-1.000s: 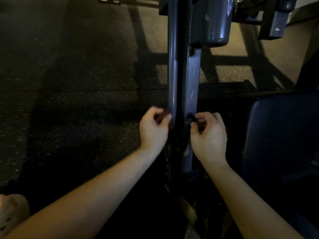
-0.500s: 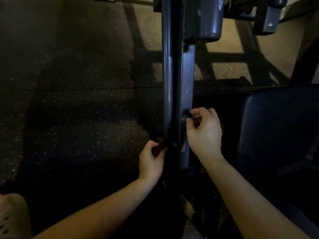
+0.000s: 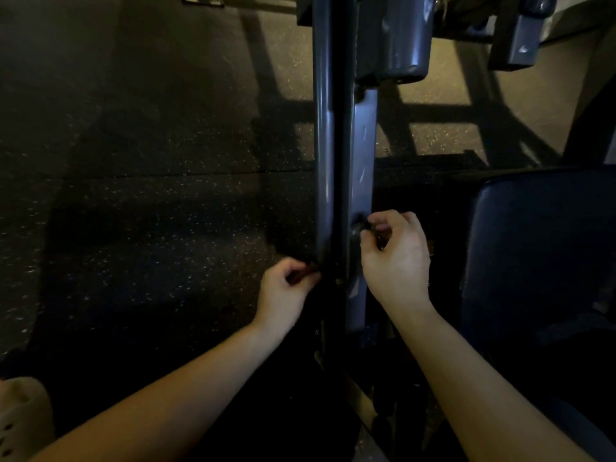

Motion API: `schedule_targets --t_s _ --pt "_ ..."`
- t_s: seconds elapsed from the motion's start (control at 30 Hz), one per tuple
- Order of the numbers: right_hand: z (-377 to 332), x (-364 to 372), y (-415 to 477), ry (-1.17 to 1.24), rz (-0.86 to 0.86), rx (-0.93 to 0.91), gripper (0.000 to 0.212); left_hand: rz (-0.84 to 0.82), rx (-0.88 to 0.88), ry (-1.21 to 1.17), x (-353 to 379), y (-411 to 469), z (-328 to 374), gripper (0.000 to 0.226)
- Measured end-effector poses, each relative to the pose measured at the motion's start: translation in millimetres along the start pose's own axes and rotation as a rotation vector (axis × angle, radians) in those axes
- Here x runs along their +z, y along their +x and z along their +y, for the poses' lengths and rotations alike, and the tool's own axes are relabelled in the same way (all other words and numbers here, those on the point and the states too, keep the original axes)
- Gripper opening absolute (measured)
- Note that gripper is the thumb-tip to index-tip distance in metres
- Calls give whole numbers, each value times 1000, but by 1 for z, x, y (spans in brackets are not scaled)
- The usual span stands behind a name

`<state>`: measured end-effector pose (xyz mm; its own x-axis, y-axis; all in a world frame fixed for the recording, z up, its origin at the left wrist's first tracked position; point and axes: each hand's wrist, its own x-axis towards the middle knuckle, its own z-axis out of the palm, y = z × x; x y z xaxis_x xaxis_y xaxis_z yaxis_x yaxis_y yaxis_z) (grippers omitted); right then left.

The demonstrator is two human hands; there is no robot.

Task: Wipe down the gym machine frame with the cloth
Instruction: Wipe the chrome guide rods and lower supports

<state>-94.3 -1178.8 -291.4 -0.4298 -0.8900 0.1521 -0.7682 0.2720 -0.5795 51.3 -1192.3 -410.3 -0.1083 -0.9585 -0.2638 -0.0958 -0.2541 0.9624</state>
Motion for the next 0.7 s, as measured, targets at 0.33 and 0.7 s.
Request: schedule_targets --t_s 0.33,0.7 --pt "-1 0 -1 -31 -4 7 28 -19 -107 -6 7 -19 -17 7" --pt "-2 -1 -2 -24 -6 27 22 110 48 -353 -12 56 122 11"
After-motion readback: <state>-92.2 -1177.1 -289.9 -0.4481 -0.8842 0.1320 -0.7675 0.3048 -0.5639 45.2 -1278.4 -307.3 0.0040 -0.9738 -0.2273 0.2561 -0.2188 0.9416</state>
